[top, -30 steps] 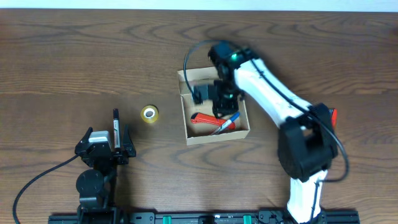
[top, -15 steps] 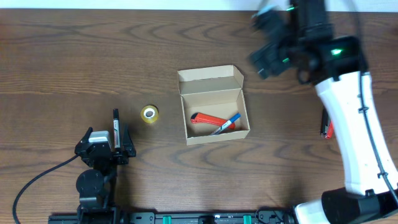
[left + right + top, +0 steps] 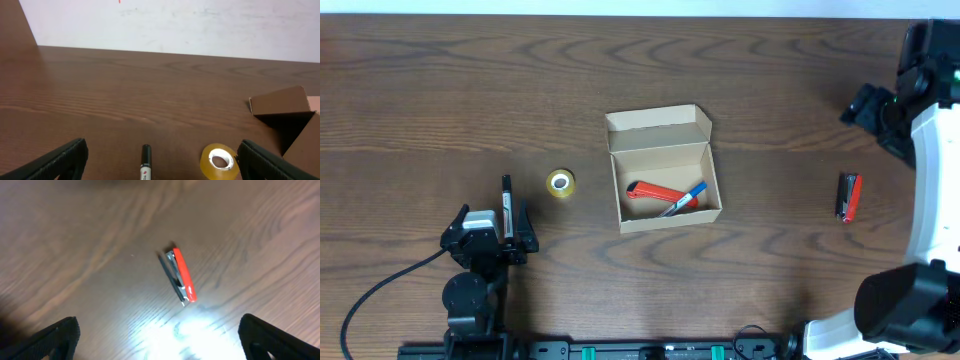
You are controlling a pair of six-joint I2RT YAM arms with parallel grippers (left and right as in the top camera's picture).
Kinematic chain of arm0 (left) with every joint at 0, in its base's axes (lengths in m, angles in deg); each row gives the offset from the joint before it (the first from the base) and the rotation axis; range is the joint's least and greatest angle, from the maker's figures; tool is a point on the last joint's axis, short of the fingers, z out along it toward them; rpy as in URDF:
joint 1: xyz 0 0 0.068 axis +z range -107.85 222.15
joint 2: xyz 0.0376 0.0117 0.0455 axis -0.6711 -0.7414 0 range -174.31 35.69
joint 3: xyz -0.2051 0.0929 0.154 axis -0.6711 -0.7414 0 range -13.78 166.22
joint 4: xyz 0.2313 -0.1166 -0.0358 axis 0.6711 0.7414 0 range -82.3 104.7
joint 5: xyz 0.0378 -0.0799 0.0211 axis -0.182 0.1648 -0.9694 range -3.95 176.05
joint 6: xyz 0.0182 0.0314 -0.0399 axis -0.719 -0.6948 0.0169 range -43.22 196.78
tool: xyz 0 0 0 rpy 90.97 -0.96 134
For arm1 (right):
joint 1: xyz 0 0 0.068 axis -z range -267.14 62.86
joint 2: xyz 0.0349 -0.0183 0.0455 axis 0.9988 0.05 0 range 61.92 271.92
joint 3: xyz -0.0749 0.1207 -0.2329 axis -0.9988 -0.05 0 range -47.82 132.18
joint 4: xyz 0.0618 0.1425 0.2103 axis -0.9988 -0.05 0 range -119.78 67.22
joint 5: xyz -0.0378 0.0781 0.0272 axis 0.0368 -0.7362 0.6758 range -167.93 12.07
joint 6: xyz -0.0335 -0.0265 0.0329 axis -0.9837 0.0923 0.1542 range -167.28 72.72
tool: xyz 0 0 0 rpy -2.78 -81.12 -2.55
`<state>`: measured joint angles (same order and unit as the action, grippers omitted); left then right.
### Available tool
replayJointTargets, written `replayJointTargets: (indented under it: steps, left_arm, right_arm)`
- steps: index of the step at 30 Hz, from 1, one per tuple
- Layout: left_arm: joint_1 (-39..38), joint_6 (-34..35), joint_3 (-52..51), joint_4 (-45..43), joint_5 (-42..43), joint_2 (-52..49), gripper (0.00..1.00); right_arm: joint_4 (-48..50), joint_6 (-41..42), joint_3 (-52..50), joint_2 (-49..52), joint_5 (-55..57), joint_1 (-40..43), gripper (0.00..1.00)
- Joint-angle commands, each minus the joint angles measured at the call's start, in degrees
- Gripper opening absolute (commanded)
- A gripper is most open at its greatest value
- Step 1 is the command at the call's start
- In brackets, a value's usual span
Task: Pack container
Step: 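Withdraw right gripper toward the red stapler, then lower right gripper and grasp the red stapler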
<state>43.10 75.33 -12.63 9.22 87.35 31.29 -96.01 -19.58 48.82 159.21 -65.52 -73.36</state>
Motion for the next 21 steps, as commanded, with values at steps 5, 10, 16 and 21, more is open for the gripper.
replayJointTargets:
  steps: [5,10,16,21]
  left_arm:
    - [-0.2,0.4,-0.9,2.8,0.2,0.0,0.95]
    - [-0.2,0.4,-0.9,2.8,0.2,0.0,0.95]
    - [-0.2,0.4,-0.9,2.8,0.2,0.0,0.95]
    - [-0.2,0.4,-0.9,2.8,0.2,0.0,0.95]
  right_arm:
    - [9.7,-9.4,-16.3,0.9,-3.8,4.3,0.99]
    - [10.9,-18.2,-18.4,1.7,-8.2,10.5,0.99]
    - [10.8,-22.6,-18.4,4.6,-11.0,16.7,0.97]
    - [11.1,-25.5,-18.4,8.3,-11.0,16.5,0.98]
